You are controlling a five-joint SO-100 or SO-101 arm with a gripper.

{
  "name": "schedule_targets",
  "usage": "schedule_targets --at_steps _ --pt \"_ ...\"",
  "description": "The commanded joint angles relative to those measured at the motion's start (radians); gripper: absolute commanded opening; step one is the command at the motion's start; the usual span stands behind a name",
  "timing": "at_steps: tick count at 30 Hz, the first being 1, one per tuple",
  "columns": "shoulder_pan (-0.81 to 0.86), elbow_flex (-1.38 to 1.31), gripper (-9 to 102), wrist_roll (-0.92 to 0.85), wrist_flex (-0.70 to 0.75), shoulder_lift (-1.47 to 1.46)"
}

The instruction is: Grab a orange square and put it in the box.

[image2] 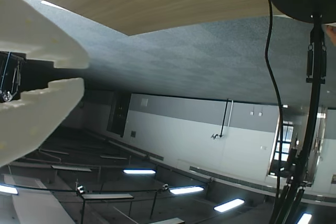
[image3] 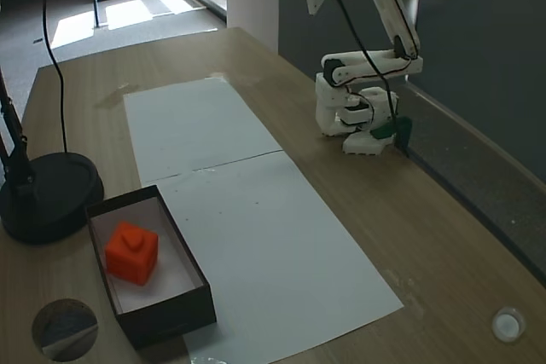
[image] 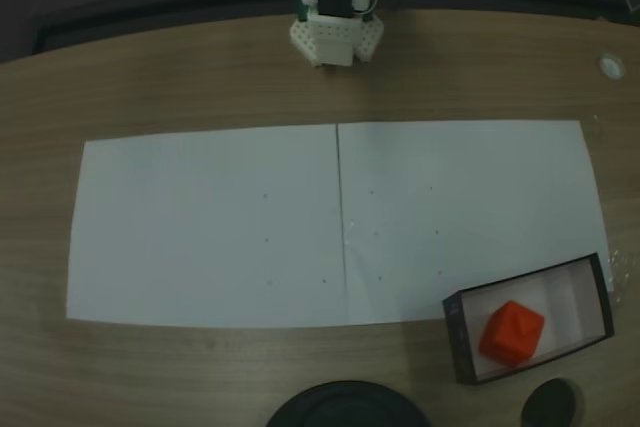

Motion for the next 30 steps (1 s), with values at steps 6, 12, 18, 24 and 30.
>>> schedule_targets --at_steps 6,12,18,24,30 --pt "0.018 0.356 0 -0.002 -0.164 0.252" --pt "0.02 0.604 0 -0.002 -0.307 0.357" --pt "0.014 0.799 4 -0.002 -0.308 0.35" --pt "0.011 1.055 2 0.0 -0.278 0.35" --pt "0.002 1.015 0 0.156 -0.107 0.348"
